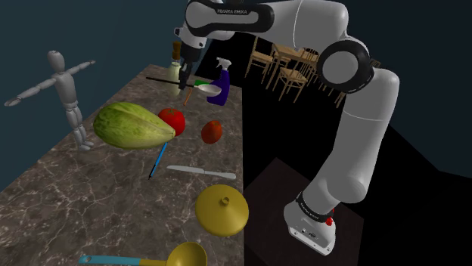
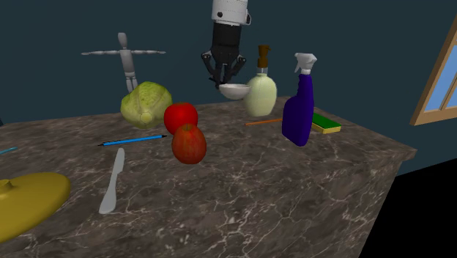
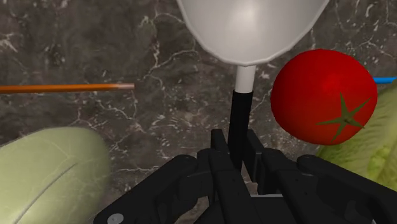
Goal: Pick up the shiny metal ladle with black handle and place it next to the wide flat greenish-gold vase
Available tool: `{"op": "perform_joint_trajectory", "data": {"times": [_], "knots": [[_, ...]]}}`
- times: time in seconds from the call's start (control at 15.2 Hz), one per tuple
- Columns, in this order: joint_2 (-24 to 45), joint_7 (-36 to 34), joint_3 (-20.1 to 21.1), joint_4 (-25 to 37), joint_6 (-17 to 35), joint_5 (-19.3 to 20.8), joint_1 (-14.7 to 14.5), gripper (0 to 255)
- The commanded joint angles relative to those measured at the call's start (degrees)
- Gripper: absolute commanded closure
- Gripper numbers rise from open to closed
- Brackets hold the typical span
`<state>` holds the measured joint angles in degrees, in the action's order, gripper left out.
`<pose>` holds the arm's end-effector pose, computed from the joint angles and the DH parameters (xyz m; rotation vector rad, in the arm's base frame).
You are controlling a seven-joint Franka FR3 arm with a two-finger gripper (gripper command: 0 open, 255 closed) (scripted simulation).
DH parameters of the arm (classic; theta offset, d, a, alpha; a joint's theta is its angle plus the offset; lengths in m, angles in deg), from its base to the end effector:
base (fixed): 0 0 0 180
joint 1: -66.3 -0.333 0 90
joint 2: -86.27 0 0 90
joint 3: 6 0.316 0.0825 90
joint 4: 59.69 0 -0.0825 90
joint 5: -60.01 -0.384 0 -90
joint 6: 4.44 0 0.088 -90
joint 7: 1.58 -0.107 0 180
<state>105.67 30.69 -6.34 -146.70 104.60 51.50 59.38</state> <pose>0.6618 0.0876 0.4722 -2.8639 -0.9382 -0.1143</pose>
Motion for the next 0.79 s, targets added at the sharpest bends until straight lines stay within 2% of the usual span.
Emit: {"op": "perform_joint_trajectory", "data": {"times": [0.0,0.73], "knots": [[-2.3,-1.9,0.6,-3.1,1.1,0.3,-1.4,255],[-11.7,-14.6,5.4,-16.5,6.7,1.6,-9.4,255]]}}
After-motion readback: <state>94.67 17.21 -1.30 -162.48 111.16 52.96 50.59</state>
